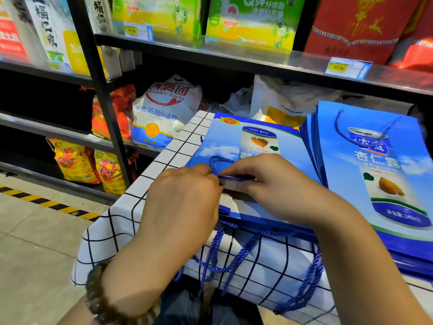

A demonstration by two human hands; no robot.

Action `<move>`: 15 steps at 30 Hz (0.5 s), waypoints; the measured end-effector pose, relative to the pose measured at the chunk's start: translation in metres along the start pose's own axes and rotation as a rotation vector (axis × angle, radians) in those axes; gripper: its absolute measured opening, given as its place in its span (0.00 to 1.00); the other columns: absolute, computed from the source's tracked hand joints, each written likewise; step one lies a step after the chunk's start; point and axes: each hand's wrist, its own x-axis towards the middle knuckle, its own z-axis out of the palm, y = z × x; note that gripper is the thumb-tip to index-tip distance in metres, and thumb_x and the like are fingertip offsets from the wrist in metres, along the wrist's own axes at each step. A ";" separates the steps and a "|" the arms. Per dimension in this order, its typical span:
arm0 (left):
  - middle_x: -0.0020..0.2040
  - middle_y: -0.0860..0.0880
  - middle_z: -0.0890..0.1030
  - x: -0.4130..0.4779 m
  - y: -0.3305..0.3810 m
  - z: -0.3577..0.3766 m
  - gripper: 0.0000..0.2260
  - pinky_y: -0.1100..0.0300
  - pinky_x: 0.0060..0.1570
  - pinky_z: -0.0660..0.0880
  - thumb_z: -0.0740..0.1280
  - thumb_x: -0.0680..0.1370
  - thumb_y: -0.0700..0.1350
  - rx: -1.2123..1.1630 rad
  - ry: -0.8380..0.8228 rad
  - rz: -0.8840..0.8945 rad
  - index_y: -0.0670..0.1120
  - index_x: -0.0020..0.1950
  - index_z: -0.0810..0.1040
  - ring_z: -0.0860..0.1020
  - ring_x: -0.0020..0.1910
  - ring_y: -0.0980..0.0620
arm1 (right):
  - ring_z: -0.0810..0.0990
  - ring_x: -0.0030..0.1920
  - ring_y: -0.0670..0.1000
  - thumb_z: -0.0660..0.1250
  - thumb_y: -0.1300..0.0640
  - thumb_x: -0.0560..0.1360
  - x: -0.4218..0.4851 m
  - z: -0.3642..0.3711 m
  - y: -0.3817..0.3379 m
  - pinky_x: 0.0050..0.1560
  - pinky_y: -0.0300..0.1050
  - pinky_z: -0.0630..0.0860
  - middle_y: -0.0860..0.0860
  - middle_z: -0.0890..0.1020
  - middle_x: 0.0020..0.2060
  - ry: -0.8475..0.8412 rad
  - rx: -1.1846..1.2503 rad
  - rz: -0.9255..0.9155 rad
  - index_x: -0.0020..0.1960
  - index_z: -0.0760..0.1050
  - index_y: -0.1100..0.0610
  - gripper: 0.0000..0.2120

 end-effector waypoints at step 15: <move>0.29 0.51 0.72 -0.003 -0.022 -0.003 0.12 0.62 0.24 0.59 0.55 0.73 0.46 -0.278 -0.009 0.307 0.48 0.31 0.68 0.70 0.22 0.46 | 0.77 0.50 0.55 0.62 0.59 0.74 -0.018 0.016 0.010 0.47 0.54 0.76 0.49 0.82 0.47 0.160 -0.132 0.011 0.53 0.77 0.46 0.12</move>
